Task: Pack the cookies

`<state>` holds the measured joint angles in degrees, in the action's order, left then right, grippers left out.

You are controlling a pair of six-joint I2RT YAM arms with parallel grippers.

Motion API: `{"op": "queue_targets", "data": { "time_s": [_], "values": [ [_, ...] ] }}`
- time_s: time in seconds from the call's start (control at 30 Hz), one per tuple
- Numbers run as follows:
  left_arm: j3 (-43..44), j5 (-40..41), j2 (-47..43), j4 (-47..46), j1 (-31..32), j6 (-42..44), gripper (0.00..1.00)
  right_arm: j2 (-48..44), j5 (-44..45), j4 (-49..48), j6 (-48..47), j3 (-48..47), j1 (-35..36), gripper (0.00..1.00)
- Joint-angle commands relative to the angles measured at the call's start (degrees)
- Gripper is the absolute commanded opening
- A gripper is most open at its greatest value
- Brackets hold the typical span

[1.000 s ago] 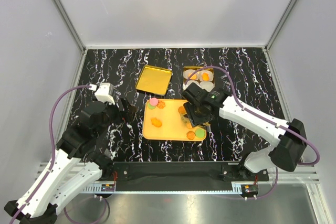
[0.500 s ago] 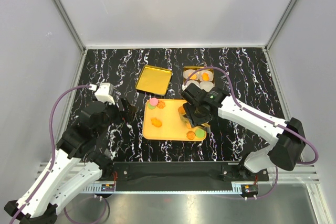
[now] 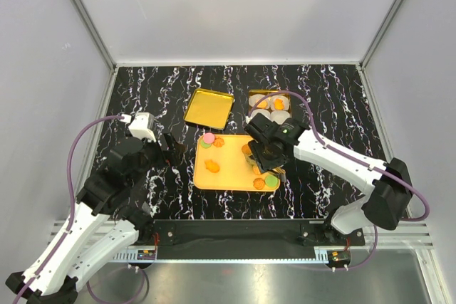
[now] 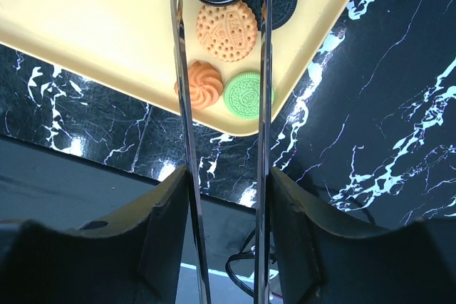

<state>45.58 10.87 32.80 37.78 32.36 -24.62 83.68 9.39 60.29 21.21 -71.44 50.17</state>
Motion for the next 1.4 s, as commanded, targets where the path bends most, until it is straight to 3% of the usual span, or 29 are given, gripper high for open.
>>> {"op": "queue_targets", "data": {
  "time_s": [0.0, 0.2, 0.77, 1.13, 1.37],
  "values": [
    [0.0, -0.5, -0.5, -2.1, 0.2, 0.5, 0.99, 0.1, -0.3, 0.2, -0.6, -1.0, 0.7, 0.52],
    [0.0, -0.5, -0.3, -2.2, 0.2, 0.5, 0.99, -0.5, 0.3, 1.1, -0.6, -1.9, 0.8, 0.48],
    [-0.1, -0.7, -0.3, -2.2, 0.2, 0.5, 0.99, -1.2, 5.1, 3.9, -2.0, -10.9, 0.6, 0.48],
    [-0.1, -1.2, -0.1, -2.4, 0.2, 0.5, 0.99, 2.0, 3.9, 0.5, -5.3, -19.9, -10.9, 0.49],
    [-0.1, -1.3, -0.1, -2.4, 0.2, 0.5, 0.99, 9.3, 2.8, -2.0, -6.2, -25.3, -16.2, 0.49]
  ]
}}
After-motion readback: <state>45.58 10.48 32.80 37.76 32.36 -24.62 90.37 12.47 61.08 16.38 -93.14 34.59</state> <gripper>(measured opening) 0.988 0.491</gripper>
